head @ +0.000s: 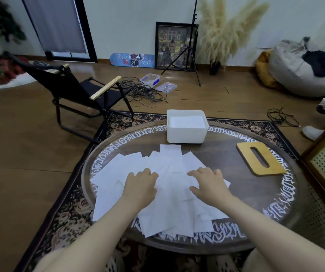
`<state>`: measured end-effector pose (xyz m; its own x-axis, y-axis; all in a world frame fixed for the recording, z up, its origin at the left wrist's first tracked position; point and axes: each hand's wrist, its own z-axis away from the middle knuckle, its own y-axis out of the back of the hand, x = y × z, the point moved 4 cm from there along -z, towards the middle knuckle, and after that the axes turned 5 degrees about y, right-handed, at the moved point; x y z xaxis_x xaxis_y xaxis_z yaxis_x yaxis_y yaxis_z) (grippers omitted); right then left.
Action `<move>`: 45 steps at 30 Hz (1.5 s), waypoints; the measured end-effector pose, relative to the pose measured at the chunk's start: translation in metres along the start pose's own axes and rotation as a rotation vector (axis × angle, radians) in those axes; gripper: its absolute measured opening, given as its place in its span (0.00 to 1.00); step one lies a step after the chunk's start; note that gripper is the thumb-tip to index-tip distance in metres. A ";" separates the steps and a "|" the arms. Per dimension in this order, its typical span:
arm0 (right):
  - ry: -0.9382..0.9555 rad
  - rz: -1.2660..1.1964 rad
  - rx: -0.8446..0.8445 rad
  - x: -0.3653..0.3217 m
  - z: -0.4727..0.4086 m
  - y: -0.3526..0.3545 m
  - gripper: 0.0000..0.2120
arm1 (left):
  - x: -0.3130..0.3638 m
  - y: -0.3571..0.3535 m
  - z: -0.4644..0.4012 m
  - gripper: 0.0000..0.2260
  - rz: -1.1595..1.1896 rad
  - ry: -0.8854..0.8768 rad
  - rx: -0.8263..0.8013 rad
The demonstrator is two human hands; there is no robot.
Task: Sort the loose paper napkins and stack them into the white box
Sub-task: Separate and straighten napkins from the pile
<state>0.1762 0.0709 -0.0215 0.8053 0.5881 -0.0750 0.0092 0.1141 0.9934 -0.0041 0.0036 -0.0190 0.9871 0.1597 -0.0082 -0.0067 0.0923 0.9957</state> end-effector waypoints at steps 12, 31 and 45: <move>0.194 0.058 -0.036 -0.055 0.013 -0.019 0.21 | -0.058 -0.017 0.049 0.19 -0.056 0.074 -0.050; 0.380 0.367 0.023 -0.125 -0.082 -0.028 0.27 | -0.099 -0.022 0.028 0.16 -0.030 0.092 -0.004; 0.378 0.158 0.122 -0.127 -0.102 -0.032 0.13 | -0.113 -0.034 0.030 0.19 0.144 0.154 -0.151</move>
<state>0.0134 0.0743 -0.0521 0.5291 0.8452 0.0752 -0.0085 -0.0834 0.9965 -0.1102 -0.0465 -0.0490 0.9385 0.3282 0.1072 -0.1805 0.2017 0.9627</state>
